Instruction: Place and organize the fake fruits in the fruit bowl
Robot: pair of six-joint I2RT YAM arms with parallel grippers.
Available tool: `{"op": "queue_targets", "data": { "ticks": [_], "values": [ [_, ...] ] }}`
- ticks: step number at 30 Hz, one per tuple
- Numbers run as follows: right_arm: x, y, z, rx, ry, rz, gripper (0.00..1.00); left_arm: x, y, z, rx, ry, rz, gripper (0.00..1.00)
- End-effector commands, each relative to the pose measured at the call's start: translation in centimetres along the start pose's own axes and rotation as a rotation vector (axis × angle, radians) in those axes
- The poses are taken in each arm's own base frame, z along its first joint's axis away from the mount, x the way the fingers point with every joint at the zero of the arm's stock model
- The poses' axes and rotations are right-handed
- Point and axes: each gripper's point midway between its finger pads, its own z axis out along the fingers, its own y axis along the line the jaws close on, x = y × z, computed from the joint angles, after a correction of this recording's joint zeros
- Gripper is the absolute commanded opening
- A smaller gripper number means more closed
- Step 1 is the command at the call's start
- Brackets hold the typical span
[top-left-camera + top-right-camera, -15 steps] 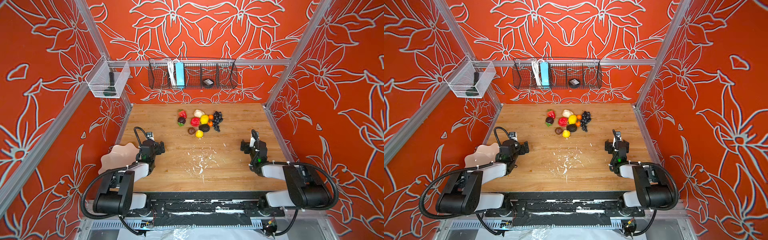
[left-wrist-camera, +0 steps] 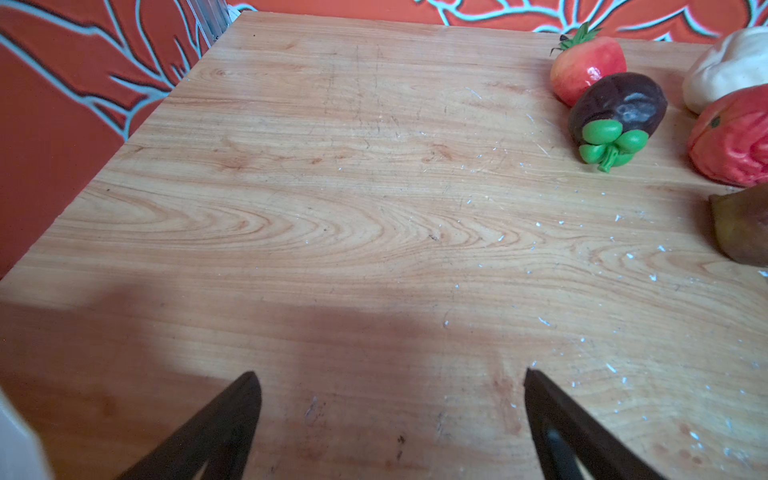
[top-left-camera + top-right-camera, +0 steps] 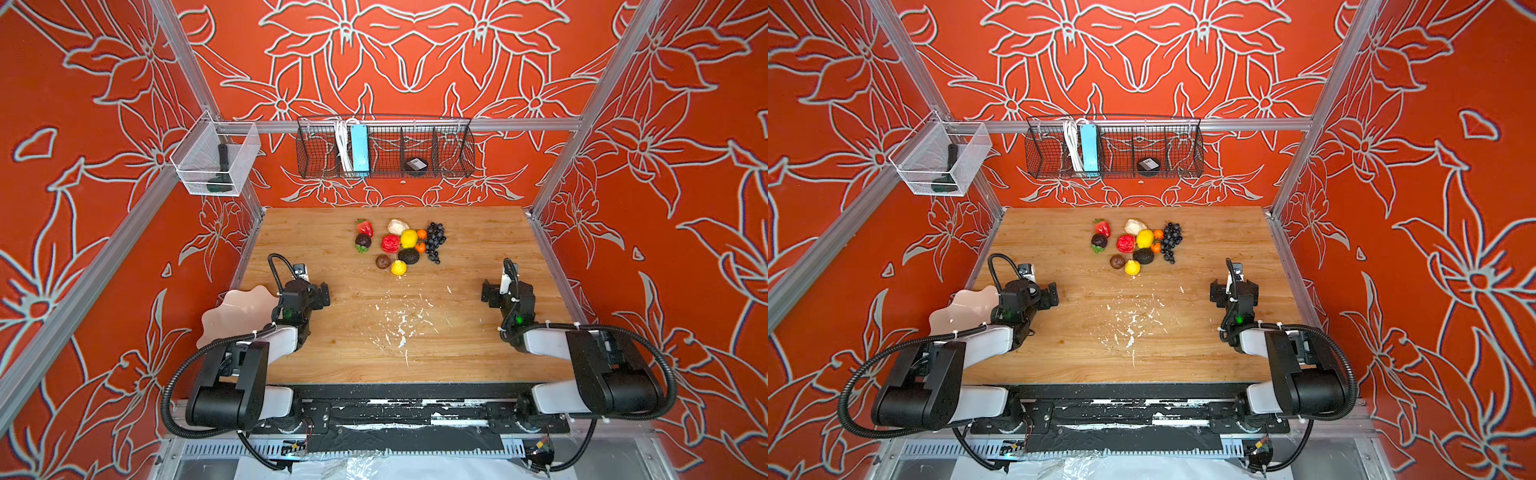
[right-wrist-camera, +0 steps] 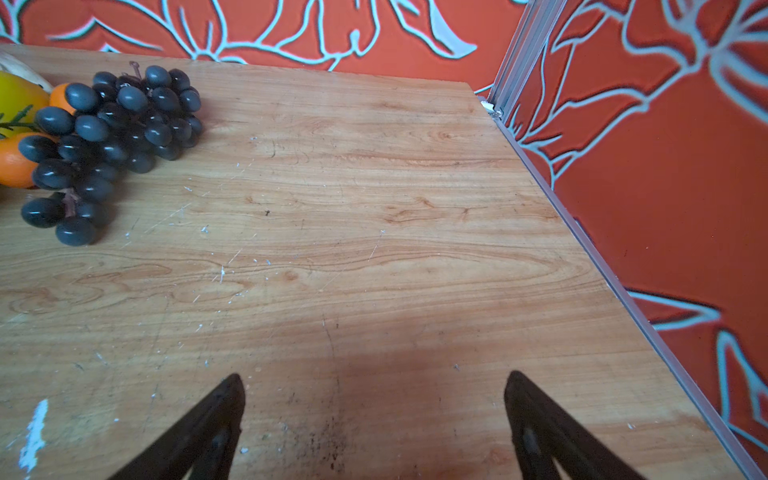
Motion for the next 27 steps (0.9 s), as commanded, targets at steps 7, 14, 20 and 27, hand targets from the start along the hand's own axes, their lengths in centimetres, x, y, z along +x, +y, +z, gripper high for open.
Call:
{"op": "queue_targets", "data": {
  "ticks": [7,14,20,27],
  "values": [
    [-0.8,0.1,0.3,-0.01,-0.015,0.016,0.98,-1.0,0.0,0.2,0.003,-0.018,-0.005,0.99],
    [-0.8,0.1,0.3,-0.009,-0.015,0.016,0.97,-1.0,0.0,0.2,0.004,-0.02,-0.004,0.99],
    [-0.9,0.1,0.3,-0.008,-0.02,0.015,0.98,-0.9,-1.1,-0.1,0.069,-0.025,0.027,0.99],
    [-1.6,0.8,-0.8,-0.059,-0.056,-0.003,0.98,-2.5,-1.2,-2.5,0.071,-0.067,0.045,0.99]
  ]
}}
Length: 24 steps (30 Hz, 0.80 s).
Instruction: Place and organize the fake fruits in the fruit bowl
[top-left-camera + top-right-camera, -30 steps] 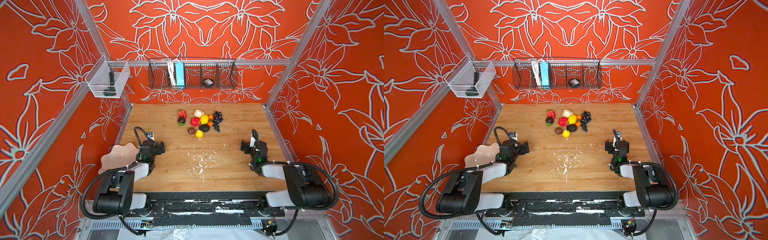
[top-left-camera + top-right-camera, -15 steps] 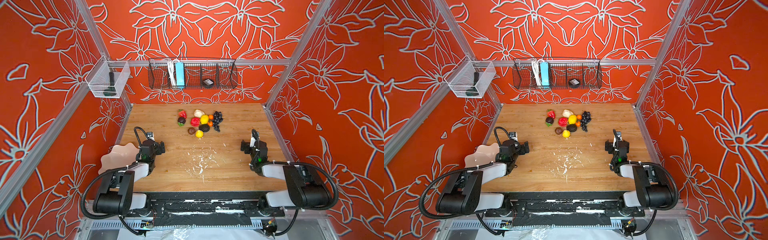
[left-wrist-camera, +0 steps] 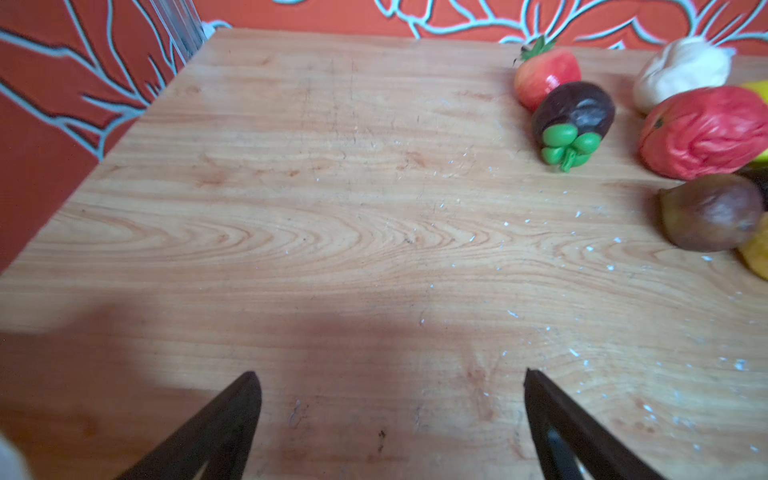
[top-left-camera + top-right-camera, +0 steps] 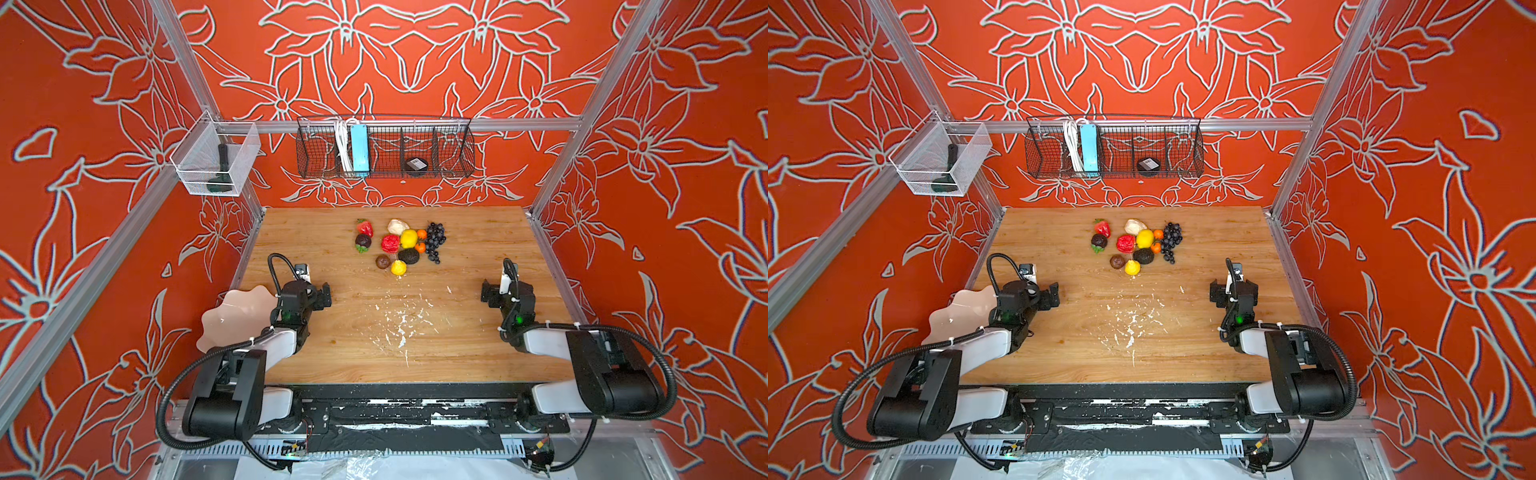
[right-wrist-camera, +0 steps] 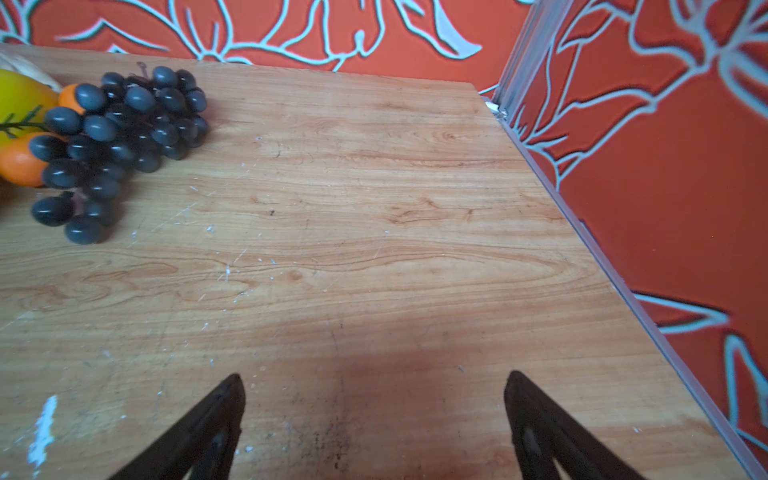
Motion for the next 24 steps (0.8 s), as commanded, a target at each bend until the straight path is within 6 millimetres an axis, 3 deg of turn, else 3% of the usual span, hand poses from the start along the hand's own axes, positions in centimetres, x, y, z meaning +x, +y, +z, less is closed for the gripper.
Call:
{"op": "queue_targets", "data": {
  "ticks": [1,7,10,11,14,17,20,24],
  "values": [
    [-1.7,0.4,-1.1,-0.035,-0.063,-0.003,0.98,-1.7,-0.2,-1.4,-0.006,-0.034,0.022,0.99],
    [-6.0,1.5,-4.5,-0.118,-0.134,0.0,0.98,-4.8,-1.9,-3.7,-0.006,-0.096,0.089,0.99],
    [-9.0,3.6,-6.5,-0.259,-0.192,0.099,0.98,-6.2,-2.9,-4.6,0.001,-0.099,0.048,0.99],
    [-9.8,4.5,-7.3,-0.314,-0.193,0.117,0.98,-7.5,-2.9,-5.7,-0.006,-0.122,-0.008,0.99],
    [-11.9,6.6,-9.5,-0.454,-0.213,0.169,0.98,-8.8,-3.7,-7.1,0.041,-0.095,-0.171,0.99],
    [-13.5,7.5,-11.7,-0.551,-0.218,0.268,0.98,-8.8,-4.2,-8.6,0.08,-0.028,-0.398,0.99],
    [-12.4,6.4,-12.4,-0.495,-0.081,0.459,0.98,-7.9,-4.9,-10.3,0.133,0.044,-0.525,0.99],
    [-8.7,6.2,-13.4,-0.466,0.069,0.548,0.98,-5.0,-3.2,-12.6,0.061,0.113,-0.67,0.99]
  ]
}}
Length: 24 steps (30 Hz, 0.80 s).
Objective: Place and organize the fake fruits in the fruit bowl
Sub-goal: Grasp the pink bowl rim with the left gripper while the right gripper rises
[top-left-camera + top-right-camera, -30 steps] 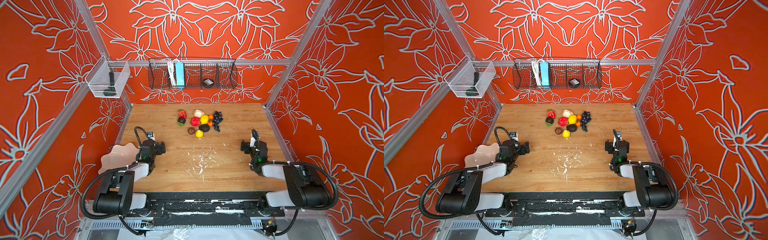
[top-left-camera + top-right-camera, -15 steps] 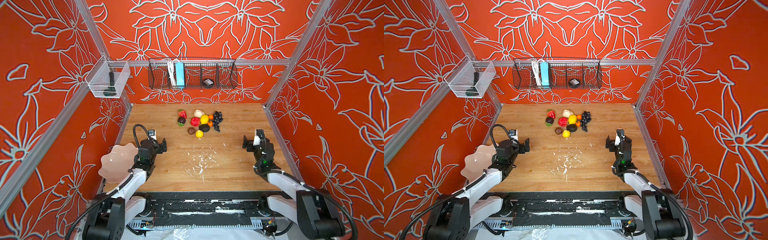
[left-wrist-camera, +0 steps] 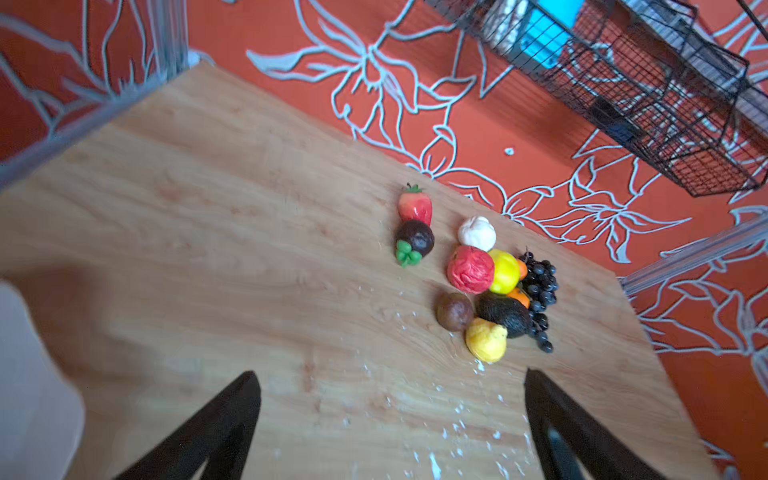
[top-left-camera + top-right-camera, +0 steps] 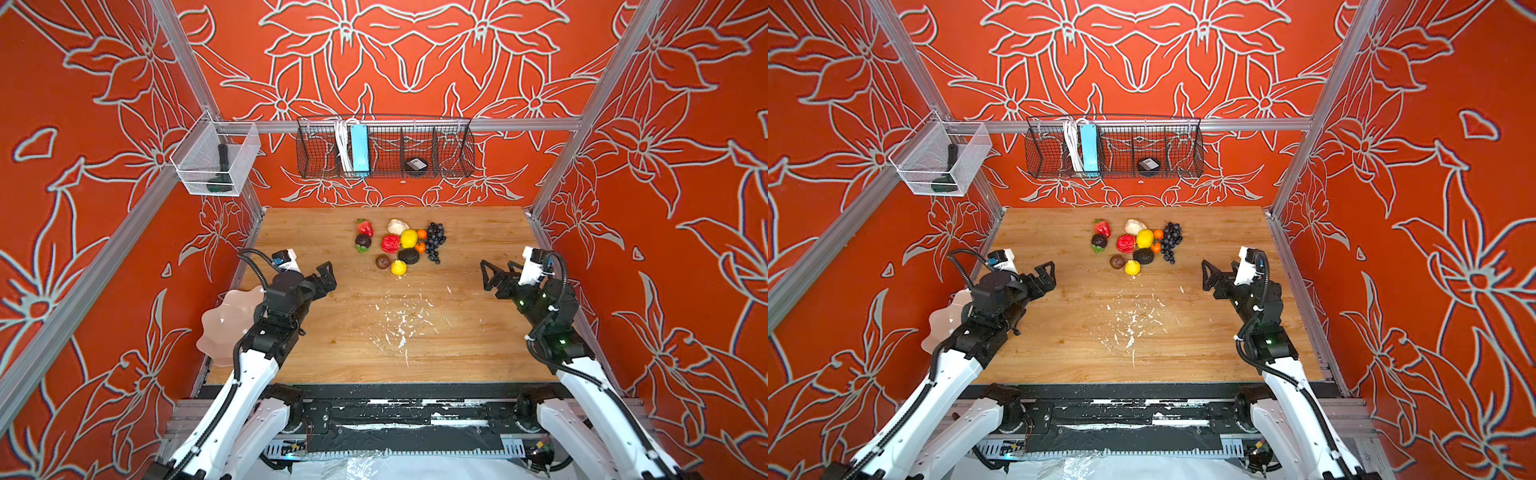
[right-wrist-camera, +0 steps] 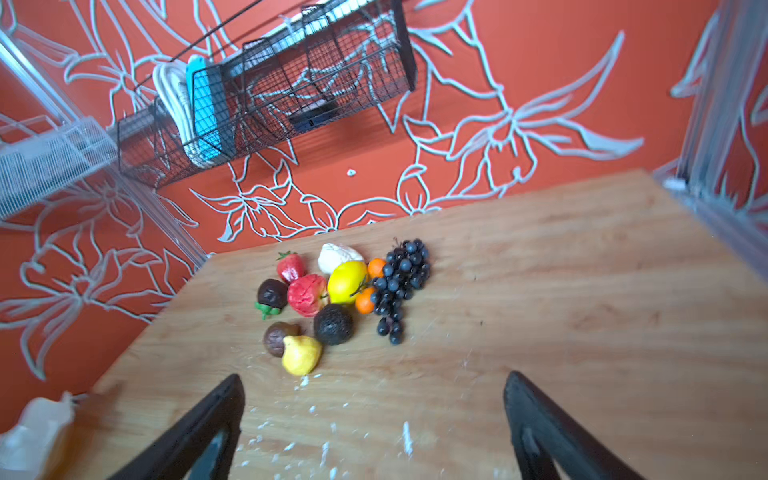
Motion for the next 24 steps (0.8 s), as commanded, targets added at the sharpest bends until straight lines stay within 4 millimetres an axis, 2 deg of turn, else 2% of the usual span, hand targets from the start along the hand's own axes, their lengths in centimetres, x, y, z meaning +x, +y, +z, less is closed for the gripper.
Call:
{"op": "queue_targets", "data": {
  "ticks": [1,3,5,10,13,16,24],
  "values": [
    [5.3,-1.0,-1.2,0.038,0.183,0.201,0.98,3.7,3.0,-1.9,-0.096,0.112,-0.185,0.99],
    [6.8,-0.4,-1.1,-0.019,0.214,0.22,0.98,4.4,4.0,-2.6,-0.106,0.099,-0.191,0.99],
    [7.8,-0.5,-1.1,-0.03,0.228,0.221,0.98,4.9,5.8,-3.3,-0.191,0.094,-0.203,0.99],
    [8.4,-0.9,-0.7,-0.009,0.238,0.206,0.98,4.7,9.3,-4.7,-0.425,0.112,-0.116,0.99],
    [9.1,-0.7,-0.4,-0.017,0.262,0.209,0.98,5.2,11.4,-4.7,-0.591,0.138,-0.14,0.99],
    [9.7,-1.3,-0.2,0.014,0.274,0.205,0.98,5.5,11.9,-3.5,-0.673,0.162,-0.142,0.99],
    [9.7,-1.2,-0.6,0.03,0.276,0.165,0.98,4.8,15.9,-0.6,-0.771,0.187,-0.268,0.99]
  ]
}}
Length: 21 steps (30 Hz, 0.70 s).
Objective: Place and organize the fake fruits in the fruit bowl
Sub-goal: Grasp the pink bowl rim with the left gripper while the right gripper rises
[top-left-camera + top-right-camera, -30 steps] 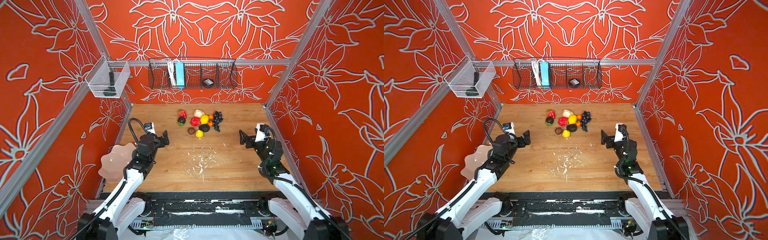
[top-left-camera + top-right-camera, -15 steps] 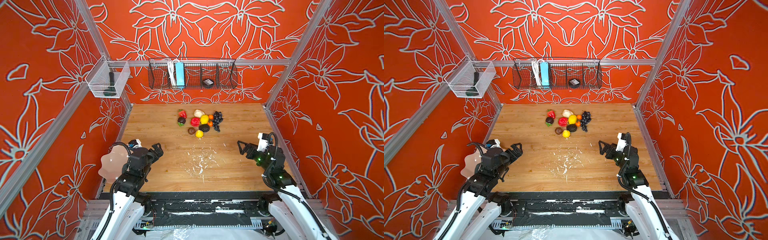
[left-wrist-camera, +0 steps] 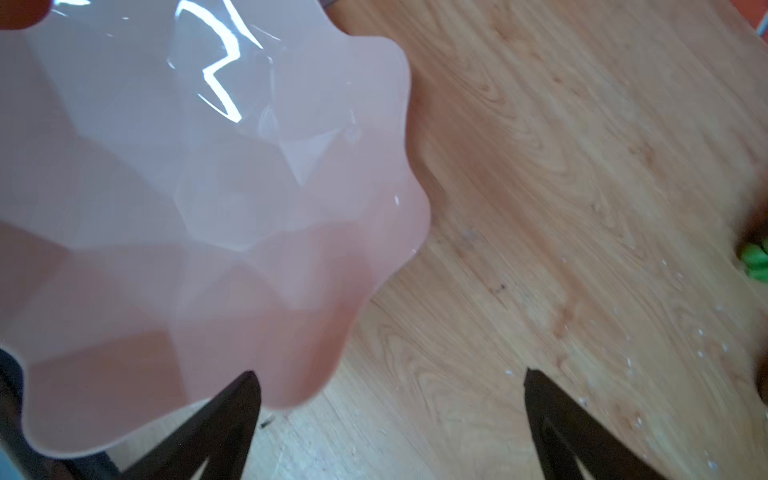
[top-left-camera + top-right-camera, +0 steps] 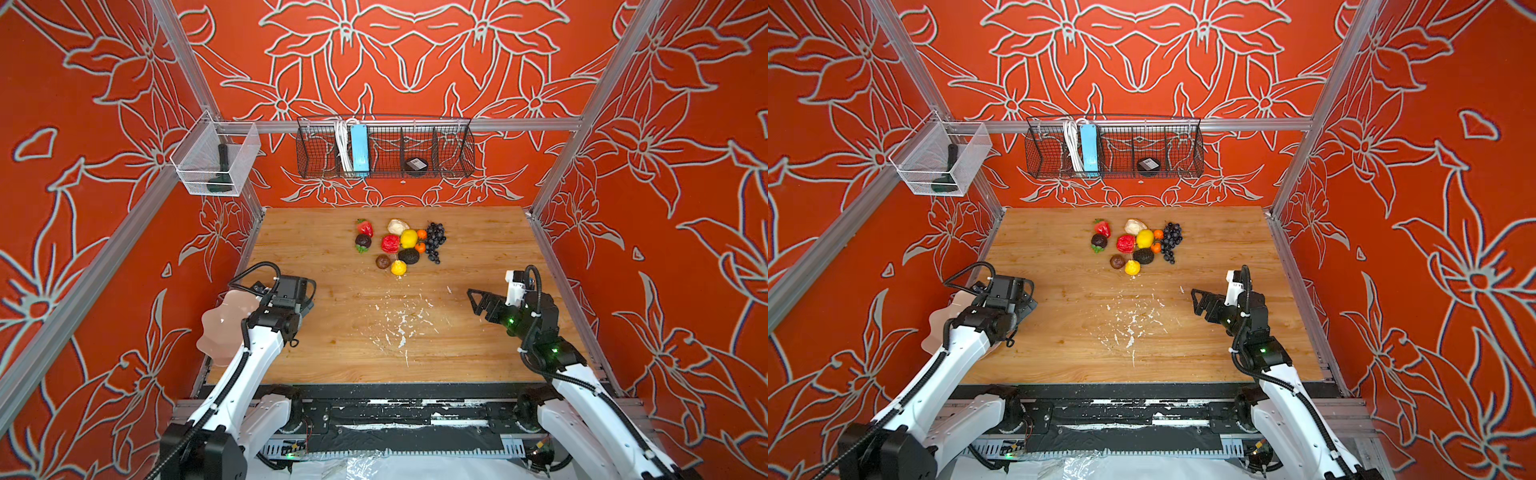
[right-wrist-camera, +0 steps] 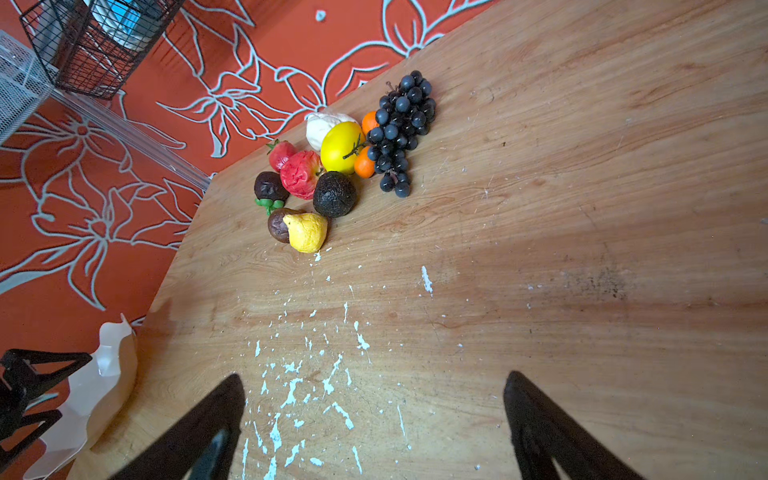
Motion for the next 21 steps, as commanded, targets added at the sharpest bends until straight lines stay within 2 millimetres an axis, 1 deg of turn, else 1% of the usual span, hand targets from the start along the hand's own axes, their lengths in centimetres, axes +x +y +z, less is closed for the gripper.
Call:
{"op": "queue_targets", "data": {
  "ticks": [1,2,4,6,8,11,15,18,21],
  "values": [
    [-0.3,0.0,-0.3,0.019,-0.016,-0.016,0.98,-1.4,0.4,1.1,-0.036,0.02,-0.075,0.99],
    [-0.4,0.1,-0.4,0.016,-0.015,-0.021,0.98,-1.9,0.6,1.3,-0.057,0.036,-0.089,0.99],
    [-0.4,0.4,-0.5,0.008,-0.014,-0.025,0.98,-2.2,0.7,2.1,-0.062,0.067,-0.118,0.99],
    [-0.3,0.4,-0.5,0.008,-0.013,-0.025,0.98,-1.8,1.0,3.6,-0.047,0.114,-0.172,0.99],
    [-0.4,0.5,-0.6,0.007,-0.016,-0.029,0.97,-1.9,1.5,4.7,-0.062,0.134,-0.202,0.99],
    [-0.3,0.1,-0.7,0.018,-0.025,-0.03,0.97,-2.6,0.9,5.8,-0.061,0.123,-0.192,0.99],
    [-0.2,-0.4,-0.7,0.038,-0.031,-0.032,0.98,-3.5,-0.7,7.7,-0.029,0.137,-0.163,0.99],
    [-0.1,-0.5,-0.6,0.043,-0.027,-0.032,0.97,-3.1,-1.3,9.0,-0.041,0.186,-0.133,0.99],
    [-0.1,-0.6,-0.4,0.044,-0.025,-0.032,0.97,-2.4,-1.0,9.9,-0.062,0.213,-0.128,0.99]
  ]
}}
